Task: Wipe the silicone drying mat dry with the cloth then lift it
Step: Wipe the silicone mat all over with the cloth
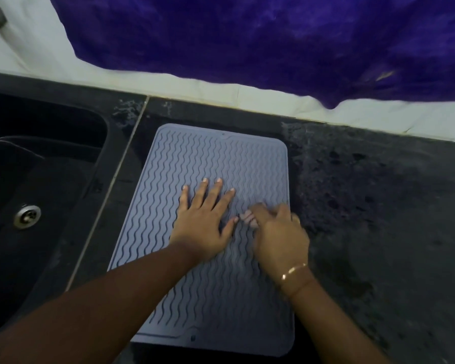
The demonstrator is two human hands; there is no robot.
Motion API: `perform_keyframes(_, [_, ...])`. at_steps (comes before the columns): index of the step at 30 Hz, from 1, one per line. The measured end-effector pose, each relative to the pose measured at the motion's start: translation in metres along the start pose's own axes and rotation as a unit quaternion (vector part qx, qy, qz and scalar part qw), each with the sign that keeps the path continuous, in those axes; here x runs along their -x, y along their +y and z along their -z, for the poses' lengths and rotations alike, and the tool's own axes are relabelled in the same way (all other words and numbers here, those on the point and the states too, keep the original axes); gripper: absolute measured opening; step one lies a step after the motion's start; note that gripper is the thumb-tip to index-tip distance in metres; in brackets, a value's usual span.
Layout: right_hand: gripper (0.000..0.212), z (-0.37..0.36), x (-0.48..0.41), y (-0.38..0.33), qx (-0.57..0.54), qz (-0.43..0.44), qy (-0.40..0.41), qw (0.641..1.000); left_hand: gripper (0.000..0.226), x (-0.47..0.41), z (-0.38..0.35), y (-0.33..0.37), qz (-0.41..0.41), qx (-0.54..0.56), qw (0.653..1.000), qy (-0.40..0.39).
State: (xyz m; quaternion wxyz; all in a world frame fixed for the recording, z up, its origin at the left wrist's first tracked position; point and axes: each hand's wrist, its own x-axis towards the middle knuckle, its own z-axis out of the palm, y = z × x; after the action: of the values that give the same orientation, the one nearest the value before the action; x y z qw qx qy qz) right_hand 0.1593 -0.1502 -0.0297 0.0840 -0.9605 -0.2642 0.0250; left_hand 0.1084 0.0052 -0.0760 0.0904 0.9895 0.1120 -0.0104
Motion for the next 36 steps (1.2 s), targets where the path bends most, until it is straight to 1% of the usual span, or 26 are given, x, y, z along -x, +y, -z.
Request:
perform_keyframes(2, [0.031,-0.001,-0.04,0.011,-0.029,-0.006,0.018,0.999,0.066,0.0,-0.001,0.0,0.003,-0.005,1.0,-0.002])
perform_keyframes(5, [0.036,-0.003,-0.123,0.023,0.005,-0.017,0.046,0.999,0.065,-0.001,-0.001,0.0,0.005,-0.007,1.0,-0.009])
perform_keyframes(8, [0.043,0.002,-0.171,0.023,0.026,-0.007,0.013,1.0,0.062,-0.001,0.0,0.0,0.003,-0.006,1.0,-0.006])
perform_keyframes(10, [0.043,0.006,-0.168,0.021,0.021,-0.005,-0.01,1.0,0.059,-0.001,0.001,0.0,-0.001,0.007,1.0,-0.003])
perform_keyframes(12, [0.041,0.008,-0.133,0.014,0.022,0.017,-0.021,0.999,0.057,0.0,0.002,0.0,-0.001,0.008,1.0,0.001])
perform_keyframes(14, [0.04,0.003,-0.075,0.007,0.025,0.049,-0.026,0.998,0.054,0.001,0.002,0.0,-0.001,0.003,1.0,0.001])
perform_keyframes(17, [0.038,0.005,0.027,-0.004,0.034,0.089,0.009,0.995,0.053,0.0,0.002,0.001,-0.002,0.003,1.0,-0.004])
perform_keyframes(19, [0.036,0.009,0.085,-0.007,0.013,0.092,0.027,0.995,0.053,-0.001,0.002,0.001,0.0,0.003,1.0,-0.006])
perform_keyframes(20, [0.035,0.01,0.107,-0.008,0.014,0.093,0.017,0.995,0.052,-0.002,0.001,0.001,0.001,0.003,1.0,-0.005])
perform_keyframes(23, [0.047,0.005,0.138,-0.006,0.018,0.069,-0.041,0.997,0.053,-0.001,0.0,0.0,0.004,0.007,1.0,-0.003])
perform_keyframes(26, [0.045,0.003,0.11,-0.001,0.013,0.064,-0.015,0.998,0.053,-0.001,0.0,0.0,-0.001,-0.001,1.0,0.0])
perform_keyframes(29, [0.037,0.002,0.037,0.009,0.036,0.041,0.004,0.998,0.053,-0.001,0.0,0.0,-0.004,-0.008,1.0,-0.002])
perform_keyframes(31, [0.039,0.003,-0.017,0.016,0.027,0.011,0.017,0.999,0.054,-0.001,0.0,0.001,-0.007,-0.01,1.0,-0.004])
perform_keyframes(34, [0.045,0.008,-0.06,0.012,0.032,-0.032,-0.018,0.999,0.054,-0.002,0.0,0.001,-0.006,-0.012,1.0,-0.002])
perform_keyframes(36, [0.044,0.006,-0.047,0.003,0.056,-0.025,-0.021,0.998,0.054,-0.002,0.0,0.001,-0.003,-0.011,1.0,0.0])
